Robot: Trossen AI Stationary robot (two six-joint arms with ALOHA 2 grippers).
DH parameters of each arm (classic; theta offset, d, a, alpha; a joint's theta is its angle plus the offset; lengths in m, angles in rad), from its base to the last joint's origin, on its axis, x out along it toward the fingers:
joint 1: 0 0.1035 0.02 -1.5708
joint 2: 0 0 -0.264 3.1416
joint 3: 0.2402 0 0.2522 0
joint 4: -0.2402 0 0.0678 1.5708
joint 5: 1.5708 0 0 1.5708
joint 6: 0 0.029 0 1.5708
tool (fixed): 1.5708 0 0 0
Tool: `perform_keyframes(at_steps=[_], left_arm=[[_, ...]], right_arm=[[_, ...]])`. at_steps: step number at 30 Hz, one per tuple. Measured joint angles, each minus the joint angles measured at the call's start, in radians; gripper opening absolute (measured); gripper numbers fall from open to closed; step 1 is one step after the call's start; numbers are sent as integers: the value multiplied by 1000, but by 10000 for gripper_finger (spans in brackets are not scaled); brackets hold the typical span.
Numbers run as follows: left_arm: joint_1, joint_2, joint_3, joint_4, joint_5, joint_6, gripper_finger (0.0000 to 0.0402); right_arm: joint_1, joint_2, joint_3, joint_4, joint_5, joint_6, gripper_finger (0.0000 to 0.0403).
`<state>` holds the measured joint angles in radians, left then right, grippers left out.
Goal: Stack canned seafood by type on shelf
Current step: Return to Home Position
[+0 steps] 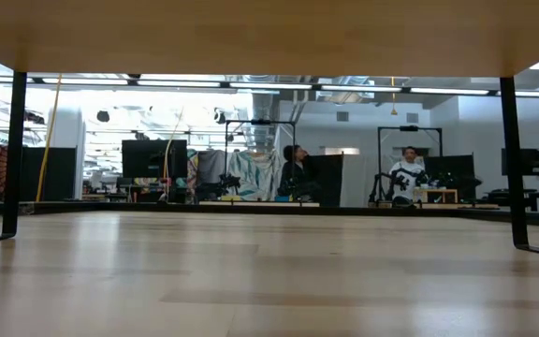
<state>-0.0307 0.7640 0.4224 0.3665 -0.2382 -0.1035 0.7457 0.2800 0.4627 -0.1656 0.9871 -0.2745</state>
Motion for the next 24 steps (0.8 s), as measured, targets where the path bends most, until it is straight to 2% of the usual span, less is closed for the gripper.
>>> perform_keyframes(at_steps=[3, 7, 11, 13, 15, 19, 24], left_arm=[[0, 2, 0, -58, 0, -33, 288], [0, 0, 0, -72, -7, -23, 288], [1, 3, 0, -90, -12, 11, 288], [1, 4, 0, -90, -23, 30, 288], [1, 10, 0, -85, -59, 39, 288], [1, 36, 0, -78, -148, 50, 288], [1, 79, 0, -75, -168, 18, 288]], right_arm=[[-40, -77, -94, 141, 0, -48, 220], [-90, -156, -163, 208, 3, -114, 220], [-150, -209, -173, 215, 2, -114, 220], [-175, -229, -173, 215, -39, -105, 220], [-200, -244, -173, 205, -85, -123, 220], [-245, -276, -173, 180, -95, -142, 220], [-312, -278, -153, 334, -88, -182, 220]])
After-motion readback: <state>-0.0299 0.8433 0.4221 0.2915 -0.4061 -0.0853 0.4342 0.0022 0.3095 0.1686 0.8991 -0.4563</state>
